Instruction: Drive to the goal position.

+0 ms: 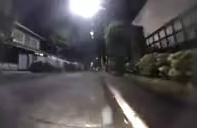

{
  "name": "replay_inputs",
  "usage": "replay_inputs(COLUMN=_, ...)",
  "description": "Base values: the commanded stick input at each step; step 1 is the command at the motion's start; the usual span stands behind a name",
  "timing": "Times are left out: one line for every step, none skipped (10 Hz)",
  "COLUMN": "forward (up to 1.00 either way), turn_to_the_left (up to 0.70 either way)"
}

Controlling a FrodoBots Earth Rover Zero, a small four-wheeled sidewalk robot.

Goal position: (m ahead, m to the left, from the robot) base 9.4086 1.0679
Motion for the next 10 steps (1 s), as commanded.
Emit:
replay_inputs(forward=0.70, turn_to_the_left=0.00)
replay_inputs(forward=0.70, turn_to_the_left=0.00)
replay_inputs(forward=0.70, turn_to_the_left=0.00)
replay_inputs(forward=0.70, turn_to_the_left=0.00)
replay_inputs(forward=0.70, turn_to_the_left=0.00)
replay_inputs(forward=0.70, turn_to_the_left=0.00)
replay_inputs(forward=0.70, turn_to_the_left=0.00)
replay_inputs(forward=0.70, turn_to_the_left=0.00)
replay_inputs(forward=0.70, turn_to_the_left=0.00)
replay_inputs(forward=0.70, turn_to_the_left=0.00)
